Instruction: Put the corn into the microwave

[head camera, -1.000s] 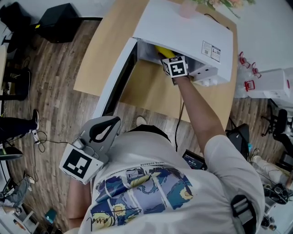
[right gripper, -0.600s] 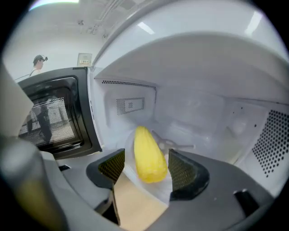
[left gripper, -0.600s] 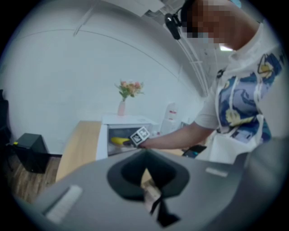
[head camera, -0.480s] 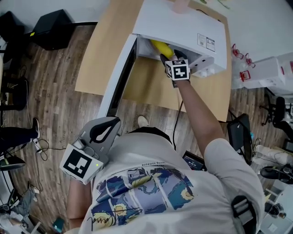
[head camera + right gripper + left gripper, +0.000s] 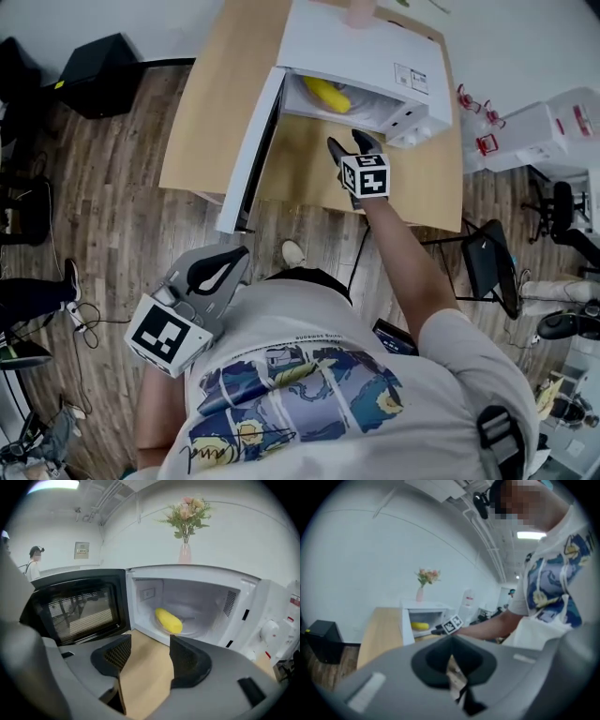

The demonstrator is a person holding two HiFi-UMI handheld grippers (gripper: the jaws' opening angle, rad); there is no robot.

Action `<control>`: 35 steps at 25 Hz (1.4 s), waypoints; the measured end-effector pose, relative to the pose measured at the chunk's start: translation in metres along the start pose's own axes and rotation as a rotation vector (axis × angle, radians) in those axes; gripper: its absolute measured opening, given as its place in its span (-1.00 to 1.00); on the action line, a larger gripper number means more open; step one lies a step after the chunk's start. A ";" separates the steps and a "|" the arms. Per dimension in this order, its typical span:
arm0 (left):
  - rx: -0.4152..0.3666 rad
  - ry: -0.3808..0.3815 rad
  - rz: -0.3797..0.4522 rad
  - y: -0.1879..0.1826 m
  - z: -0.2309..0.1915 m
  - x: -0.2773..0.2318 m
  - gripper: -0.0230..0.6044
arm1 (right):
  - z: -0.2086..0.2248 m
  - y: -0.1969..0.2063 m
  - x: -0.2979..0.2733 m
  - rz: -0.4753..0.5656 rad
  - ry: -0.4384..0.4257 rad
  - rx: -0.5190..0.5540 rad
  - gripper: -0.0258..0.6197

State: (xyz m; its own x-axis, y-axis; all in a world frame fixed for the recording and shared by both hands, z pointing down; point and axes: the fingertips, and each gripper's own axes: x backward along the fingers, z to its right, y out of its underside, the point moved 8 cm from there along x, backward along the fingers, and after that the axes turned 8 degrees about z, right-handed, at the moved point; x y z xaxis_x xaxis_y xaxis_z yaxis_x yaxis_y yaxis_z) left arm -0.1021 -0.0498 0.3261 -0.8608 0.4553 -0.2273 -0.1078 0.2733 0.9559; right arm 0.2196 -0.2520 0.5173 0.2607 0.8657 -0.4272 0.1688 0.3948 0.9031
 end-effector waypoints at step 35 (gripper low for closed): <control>0.040 0.174 0.002 0.089 0.025 0.135 -0.90 | -0.260 0.020 0.266 0.059 -0.167 -0.090 -0.89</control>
State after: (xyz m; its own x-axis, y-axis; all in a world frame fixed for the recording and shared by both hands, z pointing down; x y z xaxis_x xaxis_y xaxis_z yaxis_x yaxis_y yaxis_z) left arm -0.2150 0.0575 0.3762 -0.9344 0.3032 -0.1868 -0.0896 0.3075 0.9473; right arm 0.0453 0.0666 0.4329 0.4227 0.8283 -0.3678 0.0652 0.3770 0.9239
